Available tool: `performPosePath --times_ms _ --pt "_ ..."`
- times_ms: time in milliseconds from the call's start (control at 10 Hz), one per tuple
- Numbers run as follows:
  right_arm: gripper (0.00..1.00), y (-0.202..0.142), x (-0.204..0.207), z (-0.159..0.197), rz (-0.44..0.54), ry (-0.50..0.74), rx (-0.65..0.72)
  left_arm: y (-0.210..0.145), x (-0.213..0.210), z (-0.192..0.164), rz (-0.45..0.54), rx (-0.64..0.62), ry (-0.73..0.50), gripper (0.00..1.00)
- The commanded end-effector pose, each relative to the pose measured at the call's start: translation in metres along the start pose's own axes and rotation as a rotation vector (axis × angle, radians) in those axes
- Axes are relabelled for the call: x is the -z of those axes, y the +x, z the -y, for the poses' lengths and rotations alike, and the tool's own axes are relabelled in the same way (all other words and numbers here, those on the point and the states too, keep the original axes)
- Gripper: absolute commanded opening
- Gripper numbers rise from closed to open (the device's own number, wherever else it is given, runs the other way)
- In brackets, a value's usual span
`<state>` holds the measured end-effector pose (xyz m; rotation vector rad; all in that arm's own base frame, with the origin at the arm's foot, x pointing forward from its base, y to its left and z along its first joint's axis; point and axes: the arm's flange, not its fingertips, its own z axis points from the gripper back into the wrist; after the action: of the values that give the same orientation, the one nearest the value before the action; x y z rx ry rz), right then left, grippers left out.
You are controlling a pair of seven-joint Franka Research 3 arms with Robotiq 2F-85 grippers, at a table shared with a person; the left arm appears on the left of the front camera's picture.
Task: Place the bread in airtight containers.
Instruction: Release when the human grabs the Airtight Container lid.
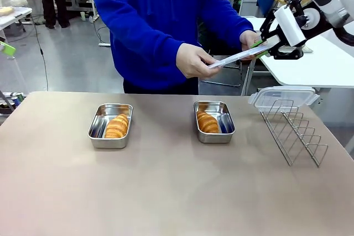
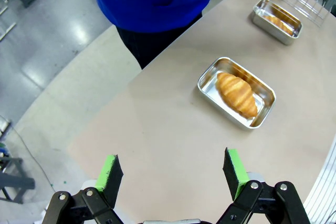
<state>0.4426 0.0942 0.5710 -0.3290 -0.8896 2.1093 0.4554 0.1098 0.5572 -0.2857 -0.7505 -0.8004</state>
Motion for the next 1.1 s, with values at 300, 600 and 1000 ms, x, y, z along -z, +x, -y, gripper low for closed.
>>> performPosePath --times_ms 300,600,1000 --pt "1.00 0.014 -0.074 0.027 0.080 -0.008 0.215 0.001 -0.002 0.001 -0.011 0.016 -0.001 1.00" --pt "1.00 -0.019 -0.148 0.029 0.202 -0.067 0.394 0.001 -0.002 0.001 -0.011 0.016 -0.001 1.00" --pt "1.00 -0.083 -0.192 -0.021 0.223 -0.143 0.719 0.001 -0.002 0.001 -0.011 0.016 -0.001 1.00"
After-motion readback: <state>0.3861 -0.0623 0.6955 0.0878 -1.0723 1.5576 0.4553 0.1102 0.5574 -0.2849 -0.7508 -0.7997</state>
